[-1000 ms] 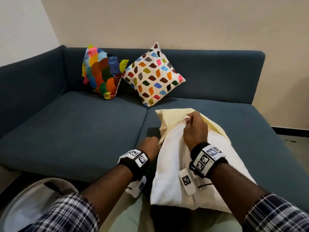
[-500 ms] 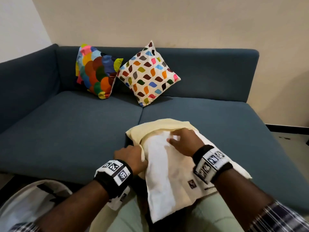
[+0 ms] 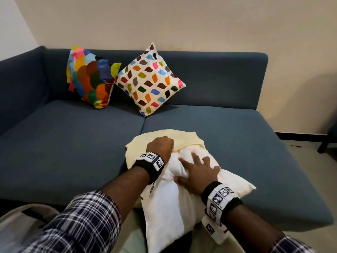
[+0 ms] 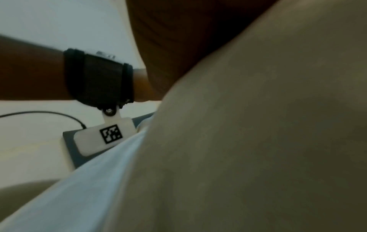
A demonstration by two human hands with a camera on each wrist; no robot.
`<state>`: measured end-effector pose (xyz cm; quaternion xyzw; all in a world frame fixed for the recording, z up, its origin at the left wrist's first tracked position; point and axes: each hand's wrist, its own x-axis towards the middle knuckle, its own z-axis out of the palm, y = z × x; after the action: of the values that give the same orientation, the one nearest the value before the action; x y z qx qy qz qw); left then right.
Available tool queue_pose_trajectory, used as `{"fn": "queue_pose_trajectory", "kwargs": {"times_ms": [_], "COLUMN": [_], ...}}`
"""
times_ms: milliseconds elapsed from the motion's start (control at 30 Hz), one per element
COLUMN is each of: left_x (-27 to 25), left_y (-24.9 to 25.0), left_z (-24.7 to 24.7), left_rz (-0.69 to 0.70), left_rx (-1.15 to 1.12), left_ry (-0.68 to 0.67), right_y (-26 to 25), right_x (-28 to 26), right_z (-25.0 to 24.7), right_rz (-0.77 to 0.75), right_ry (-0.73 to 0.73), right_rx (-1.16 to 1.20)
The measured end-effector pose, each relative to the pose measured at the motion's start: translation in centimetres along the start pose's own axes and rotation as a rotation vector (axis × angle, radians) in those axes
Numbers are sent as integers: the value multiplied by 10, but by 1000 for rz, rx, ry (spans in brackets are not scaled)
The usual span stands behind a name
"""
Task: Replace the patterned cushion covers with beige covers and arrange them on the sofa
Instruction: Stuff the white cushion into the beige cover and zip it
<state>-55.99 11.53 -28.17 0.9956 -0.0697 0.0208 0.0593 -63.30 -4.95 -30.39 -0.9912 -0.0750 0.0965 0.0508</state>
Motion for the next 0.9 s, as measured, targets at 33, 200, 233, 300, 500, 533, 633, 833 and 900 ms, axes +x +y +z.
{"fn": "queue_pose_trajectory", "kwargs": {"times_ms": [33, 200, 233, 300, 500, 533, 633, 833, 900], "left_x": [1, -3, -6, -13, -27, -31, -40, -32, -37], "left_y": [1, -1, -4, -8, 3, 10, 22, -48, -62], "left_z": [3, 7, 2, -10, -39, -40, -30, 7, 15], "left_rz": [11, 85, 94, 114, 271, 313, 372, 43, 16], "left_rx": [9, -255, -302, -374, -715, -766, -674, -354, -330], "left_ry": [-15, -38, -20, 7, 60, 39, -50, 58, 33], "right_y": [-4, -4, -3, -7, -38, -39, -30, 22, 46], "right_x": [3, 19, 20, 21, 34, 38, 44, 42, 57], "right_z": [2, -9, -14, -20, -14, -9, -7, -18, -26], "right_rz": [-17, -71, -64, -25, 41, 61, 61, -261, -100], "right_ry": [27, 259, 333, 454, 575, 508, 246, 102, 324], "right_rx": [-16, 255, 283, 287, 236, 222, 437, 410, 560]}}
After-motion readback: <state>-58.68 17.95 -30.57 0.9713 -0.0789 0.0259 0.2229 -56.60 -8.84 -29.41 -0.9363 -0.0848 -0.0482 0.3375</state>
